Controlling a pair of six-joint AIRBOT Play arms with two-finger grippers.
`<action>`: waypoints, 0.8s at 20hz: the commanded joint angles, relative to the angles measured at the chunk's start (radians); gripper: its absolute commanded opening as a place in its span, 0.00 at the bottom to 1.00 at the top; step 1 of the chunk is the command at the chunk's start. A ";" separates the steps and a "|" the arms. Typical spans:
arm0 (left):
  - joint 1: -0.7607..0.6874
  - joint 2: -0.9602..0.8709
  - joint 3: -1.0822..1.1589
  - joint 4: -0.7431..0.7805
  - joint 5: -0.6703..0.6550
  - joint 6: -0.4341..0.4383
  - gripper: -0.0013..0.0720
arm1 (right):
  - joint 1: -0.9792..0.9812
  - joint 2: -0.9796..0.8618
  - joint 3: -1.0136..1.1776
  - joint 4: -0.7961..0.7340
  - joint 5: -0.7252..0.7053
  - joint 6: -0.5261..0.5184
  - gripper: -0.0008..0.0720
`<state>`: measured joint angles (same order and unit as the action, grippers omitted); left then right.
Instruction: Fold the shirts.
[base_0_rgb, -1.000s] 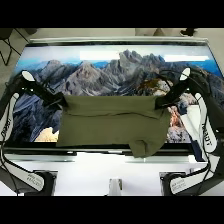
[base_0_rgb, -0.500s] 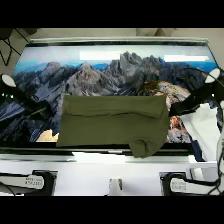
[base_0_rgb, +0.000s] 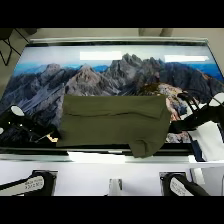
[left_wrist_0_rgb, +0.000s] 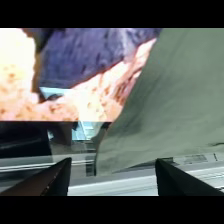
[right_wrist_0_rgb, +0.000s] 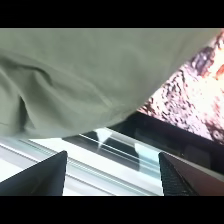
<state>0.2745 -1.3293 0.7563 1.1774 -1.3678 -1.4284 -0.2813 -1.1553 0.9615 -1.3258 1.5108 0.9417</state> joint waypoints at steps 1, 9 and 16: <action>-0.025 -0.001 -0.042 -0.060 0.065 0.003 0.84 | -0.002 0.030 -0.023 -0.012 0.010 -0.008 0.82; -0.159 -0.068 -0.041 -0.061 0.125 -0.023 0.17 | -0.002 0.030 -0.097 -0.053 0.015 0.008 0.86; -0.156 0.005 -0.036 -0.063 0.129 0.005 0.06 | -0.002 0.029 -0.400 0.156 -0.200 0.034 0.85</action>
<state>0.1184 -1.3567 0.7166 1.1114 -1.2480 -1.4345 -0.2829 -1.1255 0.6682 -1.2591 1.4082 0.9646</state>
